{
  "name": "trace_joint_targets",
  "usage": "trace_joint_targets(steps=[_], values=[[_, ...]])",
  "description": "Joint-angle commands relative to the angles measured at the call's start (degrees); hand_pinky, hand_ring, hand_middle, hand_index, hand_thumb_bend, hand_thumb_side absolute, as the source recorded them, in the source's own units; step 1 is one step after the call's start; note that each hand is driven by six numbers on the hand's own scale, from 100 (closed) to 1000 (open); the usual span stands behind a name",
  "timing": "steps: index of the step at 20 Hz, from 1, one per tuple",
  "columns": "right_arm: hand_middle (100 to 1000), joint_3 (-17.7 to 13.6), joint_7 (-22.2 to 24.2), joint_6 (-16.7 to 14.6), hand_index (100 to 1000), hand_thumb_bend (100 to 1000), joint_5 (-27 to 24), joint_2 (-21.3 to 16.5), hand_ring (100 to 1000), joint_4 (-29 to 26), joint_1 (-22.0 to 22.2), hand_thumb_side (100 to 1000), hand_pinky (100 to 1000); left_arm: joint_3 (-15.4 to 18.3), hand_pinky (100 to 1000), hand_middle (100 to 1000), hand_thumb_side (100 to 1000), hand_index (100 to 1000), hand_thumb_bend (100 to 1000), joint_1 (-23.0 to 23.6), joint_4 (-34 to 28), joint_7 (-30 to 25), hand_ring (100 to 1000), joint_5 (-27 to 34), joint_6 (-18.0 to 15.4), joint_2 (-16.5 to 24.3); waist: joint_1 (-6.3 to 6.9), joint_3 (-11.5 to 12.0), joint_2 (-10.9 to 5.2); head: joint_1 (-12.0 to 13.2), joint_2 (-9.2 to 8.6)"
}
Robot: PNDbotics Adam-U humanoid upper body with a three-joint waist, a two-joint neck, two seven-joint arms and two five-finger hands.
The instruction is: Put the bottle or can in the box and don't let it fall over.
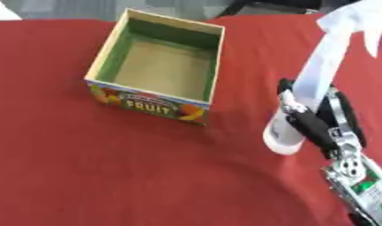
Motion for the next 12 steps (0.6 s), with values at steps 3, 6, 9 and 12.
trace_joint_targets(steps=[3,6,9,12], values=[[124,-1.73,-2.19,-1.64,109,100,-4.96,-6.25,619,-1.44,-2.00,435,922,-0.22,494,1000,696,591,124,-1.05,-1.18,-0.37,1000,0.03,0.49,0.49,-0.29,0.73,-1.79,0.01,-1.27],[127,-2.42,-3.55,-1.44,109,100,-9.49,-9.47,613,-1.44,-3.87,438,916,-0.49,494,1000,696,591,126,-1.44,-1.18,-0.70,1000,0.14,0.63,0.29,-0.52,1.29,-1.90,-0.60,-1.67],[129,-3.30,-4.81,-1.30,111,100,-13.13,-12.68,600,-1.44,-6.68,440,911,-0.79,494,1000,694,590,127,-2.17,-1.18,-1.00,1000,0.34,0.65,0.02,-0.73,2.26,-1.61,-1.45,-2.42],[130,-4.24,-6.91,0.47,113,100,-15.64,-14.92,591,-1.42,-10.02,443,907,-1.18,494,1000,696,590,129,-2.97,-1.18,-1.42,1000,0.62,0.60,-0.35,-0.81,3.31,-1.08,-2.30,-2.92]])
